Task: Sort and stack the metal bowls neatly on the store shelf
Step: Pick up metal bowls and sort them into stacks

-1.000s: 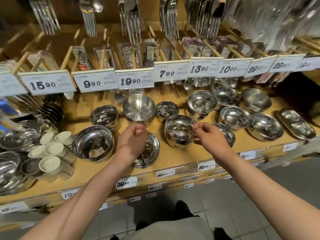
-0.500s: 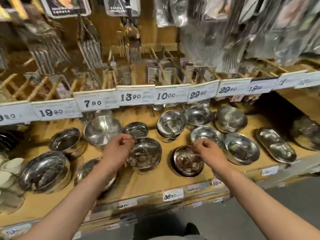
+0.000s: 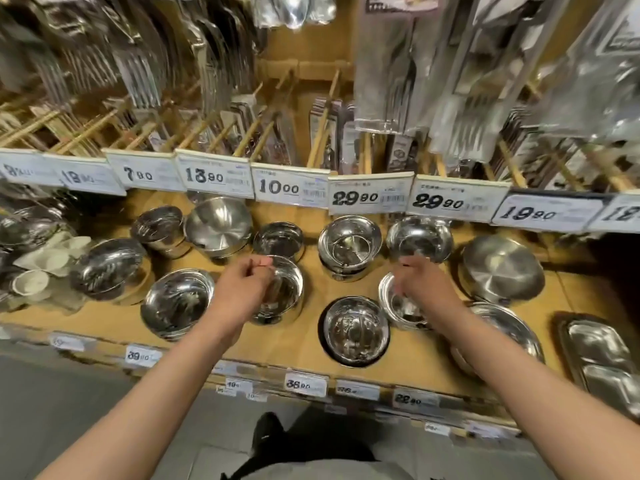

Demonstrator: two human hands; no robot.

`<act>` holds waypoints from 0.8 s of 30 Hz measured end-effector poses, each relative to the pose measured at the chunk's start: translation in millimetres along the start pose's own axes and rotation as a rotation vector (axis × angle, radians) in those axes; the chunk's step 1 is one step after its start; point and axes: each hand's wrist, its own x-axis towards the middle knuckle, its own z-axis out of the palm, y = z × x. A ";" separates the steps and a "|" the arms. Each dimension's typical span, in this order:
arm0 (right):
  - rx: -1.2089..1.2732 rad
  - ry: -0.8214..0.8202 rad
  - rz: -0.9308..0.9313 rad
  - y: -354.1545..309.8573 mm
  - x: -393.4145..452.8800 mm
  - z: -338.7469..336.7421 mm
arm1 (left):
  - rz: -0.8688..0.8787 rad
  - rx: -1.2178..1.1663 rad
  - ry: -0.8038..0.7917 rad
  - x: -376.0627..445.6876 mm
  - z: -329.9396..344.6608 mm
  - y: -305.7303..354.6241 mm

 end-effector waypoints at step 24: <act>0.020 0.050 0.234 -20.5 48.1 3.9 | -0.012 0.087 -0.067 29.9 2.4 14.9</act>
